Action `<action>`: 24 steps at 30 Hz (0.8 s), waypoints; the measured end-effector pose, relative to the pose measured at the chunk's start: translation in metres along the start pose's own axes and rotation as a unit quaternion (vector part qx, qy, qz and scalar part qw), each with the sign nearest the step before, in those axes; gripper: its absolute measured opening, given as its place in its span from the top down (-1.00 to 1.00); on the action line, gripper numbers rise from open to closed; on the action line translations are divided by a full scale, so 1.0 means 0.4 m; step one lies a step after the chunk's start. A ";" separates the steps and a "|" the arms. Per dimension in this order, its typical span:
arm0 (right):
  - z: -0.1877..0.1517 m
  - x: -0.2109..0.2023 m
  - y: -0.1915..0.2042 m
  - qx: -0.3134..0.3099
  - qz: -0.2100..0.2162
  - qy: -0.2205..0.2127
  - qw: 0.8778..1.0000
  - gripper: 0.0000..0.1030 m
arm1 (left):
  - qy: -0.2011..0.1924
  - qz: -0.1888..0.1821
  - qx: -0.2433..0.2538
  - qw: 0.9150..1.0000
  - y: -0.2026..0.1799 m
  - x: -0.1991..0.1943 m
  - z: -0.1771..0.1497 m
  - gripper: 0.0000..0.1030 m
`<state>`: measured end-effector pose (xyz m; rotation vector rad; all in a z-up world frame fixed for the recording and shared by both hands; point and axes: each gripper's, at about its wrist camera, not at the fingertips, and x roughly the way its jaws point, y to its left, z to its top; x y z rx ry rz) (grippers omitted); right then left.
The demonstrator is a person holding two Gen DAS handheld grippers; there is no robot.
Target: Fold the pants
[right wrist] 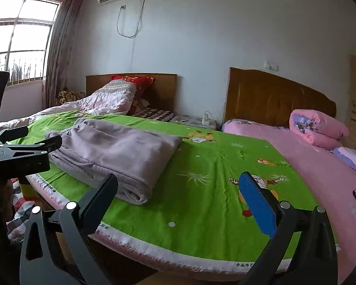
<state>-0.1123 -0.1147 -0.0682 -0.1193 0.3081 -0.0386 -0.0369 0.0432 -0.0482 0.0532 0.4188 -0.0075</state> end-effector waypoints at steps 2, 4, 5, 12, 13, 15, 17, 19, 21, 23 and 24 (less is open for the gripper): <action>0.001 -0.001 0.000 -0.001 0.000 0.000 1.000 -0.91 | -0.001 -0.001 0.001 1.000 0.000 -0.001 0.000 -0.97; -0.001 0.000 0.001 -0.002 0.001 0.002 1.000 -0.91 | -0.002 -0.002 0.001 1.000 0.001 -0.002 -0.002 -0.97; 0.000 0.000 0.002 -0.002 0.001 0.002 1.000 -0.91 | -0.002 -0.002 0.001 1.000 0.001 -0.002 -0.001 -0.97; 0.000 0.002 0.001 -0.004 0.004 0.007 1.000 -0.91 | 0.002 -0.004 0.002 1.000 -0.001 0.000 0.000 -0.97; 0.000 0.002 0.000 -0.003 0.004 0.008 1.000 -0.91 | 0.002 -0.005 0.002 1.000 -0.002 0.000 -0.001 -0.97; 0.000 0.002 -0.001 -0.003 0.004 0.008 1.000 -0.91 | 0.002 -0.005 0.002 1.000 -0.003 0.000 0.000 -0.97; -0.001 0.003 -0.003 -0.003 0.004 0.009 1.000 -0.91 | 0.002 -0.005 0.002 1.000 -0.003 0.000 0.000 -0.97; -0.001 0.003 -0.001 -0.004 0.004 0.010 1.000 -0.91 | 0.003 -0.005 0.002 1.000 -0.004 0.000 0.000 -0.97; 0.000 0.003 -0.003 -0.004 0.005 0.011 1.000 -0.91 | 0.003 -0.005 0.002 1.000 -0.005 0.000 -0.001 -0.97; 0.000 0.004 -0.004 -0.005 0.006 0.012 1.000 -0.91 | 0.004 -0.005 0.001 1.000 -0.005 0.000 0.000 -0.97; 0.000 0.003 -0.003 -0.005 0.006 0.012 1.000 -0.91 | 0.004 -0.005 0.002 1.000 -0.005 0.000 0.000 -0.97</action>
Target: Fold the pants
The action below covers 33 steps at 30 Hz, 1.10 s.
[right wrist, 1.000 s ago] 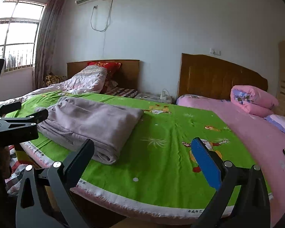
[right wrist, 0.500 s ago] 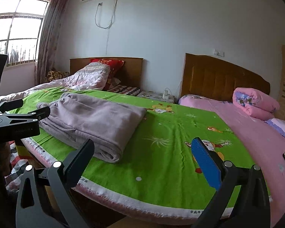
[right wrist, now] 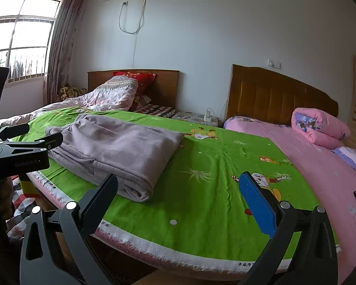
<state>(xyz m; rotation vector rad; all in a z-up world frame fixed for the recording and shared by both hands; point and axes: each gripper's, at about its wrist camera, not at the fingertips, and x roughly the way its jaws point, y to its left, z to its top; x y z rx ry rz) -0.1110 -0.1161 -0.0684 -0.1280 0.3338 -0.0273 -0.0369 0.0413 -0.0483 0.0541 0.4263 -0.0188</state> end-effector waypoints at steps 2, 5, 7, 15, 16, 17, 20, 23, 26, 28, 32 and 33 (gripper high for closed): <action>0.000 -0.001 0.002 0.000 0.000 0.001 1.000 -0.91 | 0.000 0.000 -0.001 1.000 -0.001 0.000 0.000 -0.97; 0.000 -0.001 0.003 -0.001 0.000 0.001 1.000 -0.91 | 0.002 0.000 -0.002 1.000 0.001 0.000 -0.001 -0.97; 0.000 0.001 0.003 -0.001 0.001 0.002 1.000 -0.91 | 0.003 0.000 -0.003 1.000 0.000 0.001 -0.002 -0.97; -0.003 0.003 0.006 -0.002 0.002 0.005 1.000 -0.91 | 0.003 0.001 -0.003 1.000 0.000 0.000 -0.002 -0.97; -0.004 0.003 0.006 -0.002 0.002 0.006 1.000 -0.91 | 0.003 0.000 -0.003 1.000 0.000 0.000 -0.002 -0.97; -0.004 0.003 0.006 -0.002 0.002 0.006 1.000 -0.91 | 0.003 0.001 -0.004 1.000 0.000 0.000 -0.002 -0.97; -0.004 0.003 0.006 -0.002 0.002 0.006 1.000 -0.91 | 0.003 0.001 -0.003 1.000 -0.001 0.000 -0.002 -0.97; -0.004 0.002 0.008 -0.002 0.002 0.006 1.000 -0.91 | 0.003 0.001 -0.003 1.000 -0.001 -0.001 -0.003 -0.97; -0.005 0.005 0.007 -0.002 0.003 0.007 1.000 -0.91 | 0.003 0.003 -0.005 1.000 0.001 -0.001 -0.005 -0.97; -0.007 0.008 0.003 -0.002 0.004 0.008 1.000 -0.91 | 0.003 0.004 -0.004 1.000 0.001 -0.001 -0.005 -0.97; -0.009 0.009 0.003 -0.002 0.005 0.009 1.000 -0.91 | 0.003 0.004 -0.005 1.000 0.001 -0.002 -0.005 -0.97; -0.009 0.009 0.003 -0.002 0.005 0.009 1.000 -0.91 | 0.002 0.004 -0.005 1.000 0.003 -0.002 -0.006 -0.97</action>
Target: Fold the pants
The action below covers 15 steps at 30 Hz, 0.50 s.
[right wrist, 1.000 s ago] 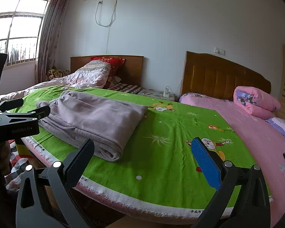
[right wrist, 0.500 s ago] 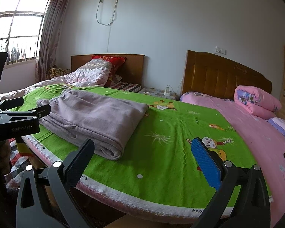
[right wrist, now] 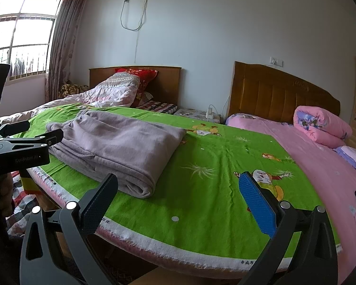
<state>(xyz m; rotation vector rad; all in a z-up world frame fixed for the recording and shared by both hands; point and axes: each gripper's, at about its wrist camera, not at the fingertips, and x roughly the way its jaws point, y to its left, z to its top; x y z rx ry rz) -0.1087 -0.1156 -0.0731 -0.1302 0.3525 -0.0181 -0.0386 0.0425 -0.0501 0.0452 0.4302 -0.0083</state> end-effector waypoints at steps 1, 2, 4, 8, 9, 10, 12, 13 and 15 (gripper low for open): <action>0.000 0.000 0.001 0.000 0.000 0.000 1.000 -0.91 | 0.000 0.001 0.000 1.000 0.000 0.000 0.000 -0.97; 0.000 0.000 0.001 0.000 0.000 0.000 1.000 -0.91 | 0.000 0.001 0.000 1.000 0.001 0.000 -0.001 -0.97; -0.001 0.000 0.002 0.000 0.000 0.000 1.000 -0.91 | 0.000 0.002 0.001 1.000 0.001 -0.001 -0.003 -0.97; 0.000 -0.001 0.003 0.001 -0.001 0.000 1.000 -0.91 | 0.001 0.001 0.001 1.000 0.003 -0.002 -0.006 -0.97; 0.000 -0.001 0.003 0.001 -0.001 0.001 1.000 -0.91 | 0.001 0.002 0.001 1.000 0.003 -0.001 -0.005 -0.97; 0.000 -0.001 0.003 0.000 -0.001 0.001 1.000 -0.91 | 0.001 0.001 0.001 1.000 0.003 -0.001 -0.005 -0.97; -0.001 0.001 0.000 -0.001 0.002 0.001 1.000 -0.91 | 0.001 0.001 0.001 1.000 0.004 -0.001 -0.005 -0.97; -0.002 0.002 -0.001 -0.001 0.002 0.001 1.000 -0.91 | 0.001 0.000 0.001 1.000 0.004 -0.001 -0.005 -0.97; -0.003 0.003 -0.003 -0.002 0.003 0.001 1.000 -0.91 | -0.001 -0.002 0.000 1.000 0.007 -0.002 -0.006 -0.97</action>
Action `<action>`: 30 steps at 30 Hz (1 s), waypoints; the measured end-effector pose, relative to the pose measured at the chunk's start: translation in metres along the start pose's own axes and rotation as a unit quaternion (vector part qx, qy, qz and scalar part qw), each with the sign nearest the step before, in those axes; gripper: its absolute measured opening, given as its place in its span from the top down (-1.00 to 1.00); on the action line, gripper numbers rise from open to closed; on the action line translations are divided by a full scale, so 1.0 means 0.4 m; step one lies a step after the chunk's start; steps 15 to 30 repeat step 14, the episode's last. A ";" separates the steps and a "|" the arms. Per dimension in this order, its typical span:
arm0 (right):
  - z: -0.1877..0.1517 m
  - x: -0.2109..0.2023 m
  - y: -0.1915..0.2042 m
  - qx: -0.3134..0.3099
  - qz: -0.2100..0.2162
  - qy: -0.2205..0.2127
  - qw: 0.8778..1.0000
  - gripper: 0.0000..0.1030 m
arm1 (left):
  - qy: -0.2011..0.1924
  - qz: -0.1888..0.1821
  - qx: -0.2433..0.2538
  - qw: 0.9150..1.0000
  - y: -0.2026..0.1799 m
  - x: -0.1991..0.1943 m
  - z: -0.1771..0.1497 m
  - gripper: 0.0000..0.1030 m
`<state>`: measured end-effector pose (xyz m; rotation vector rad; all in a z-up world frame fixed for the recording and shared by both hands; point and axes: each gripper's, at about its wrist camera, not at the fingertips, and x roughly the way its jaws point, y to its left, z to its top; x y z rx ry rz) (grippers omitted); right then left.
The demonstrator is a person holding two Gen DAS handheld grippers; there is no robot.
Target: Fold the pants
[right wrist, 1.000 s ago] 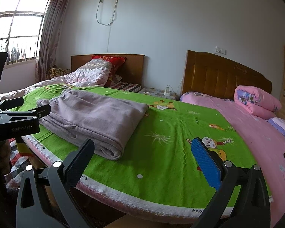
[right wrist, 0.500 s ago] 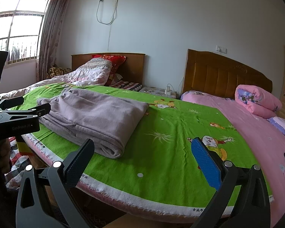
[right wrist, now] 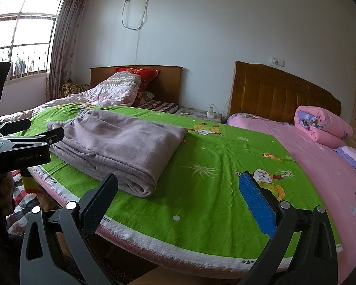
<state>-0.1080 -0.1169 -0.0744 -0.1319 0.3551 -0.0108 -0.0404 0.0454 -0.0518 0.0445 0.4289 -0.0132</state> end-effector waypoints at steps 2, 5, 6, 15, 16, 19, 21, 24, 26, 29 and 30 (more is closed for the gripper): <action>0.000 -0.001 0.001 0.000 0.000 0.000 1.000 -0.91 | -0.002 -0.003 -0.003 1.000 0.003 -0.001 0.002 -0.97; -0.001 0.000 -0.001 0.000 0.000 0.000 1.000 -0.91 | -0.011 0.004 -0.006 1.000 0.007 -0.006 -0.003 -0.97; -0.001 0.000 -0.001 0.001 0.000 0.000 1.000 -0.91 | -0.010 0.003 -0.005 1.000 0.008 -0.006 -0.004 -0.97; -0.003 0.006 -0.025 0.005 0.003 -0.002 1.000 -0.91 | -0.002 0.000 -0.005 1.000 0.014 0.004 0.000 -0.97; -0.003 0.006 -0.025 0.005 0.003 -0.002 1.000 -0.91 | -0.002 0.000 -0.005 1.000 0.014 0.004 0.000 -0.97; -0.003 0.006 -0.025 0.005 0.003 -0.002 1.000 -0.91 | -0.002 0.000 -0.005 1.000 0.014 0.004 0.000 -0.97; -0.003 0.006 -0.025 0.005 0.003 -0.002 1.000 -0.91 | -0.002 0.000 -0.005 1.000 0.014 0.004 0.000 -0.97; -0.003 0.006 -0.025 0.005 0.003 -0.002 1.000 -0.91 | -0.002 0.000 -0.005 1.000 0.014 0.004 0.000 -0.97; -0.003 0.006 -0.025 0.005 0.003 -0.002 1.000 -0.91 | -0.002 0.000 -0.005 1.000 0.014 0.004 0.000 -0.97; -0.003 0.006 -0.025 0.005 0.003 -0.002 1.000 -0.91 | -0.002 0.000 -0.005 1.000 0.014 0.004 0.000 -0.97; -0.003 0.006 -0.025 0.005 0.003 -0.002 1.000 -0.91 | -0.002 0.000 -0.005 1.000 0.014 0.004 0.000 -0.97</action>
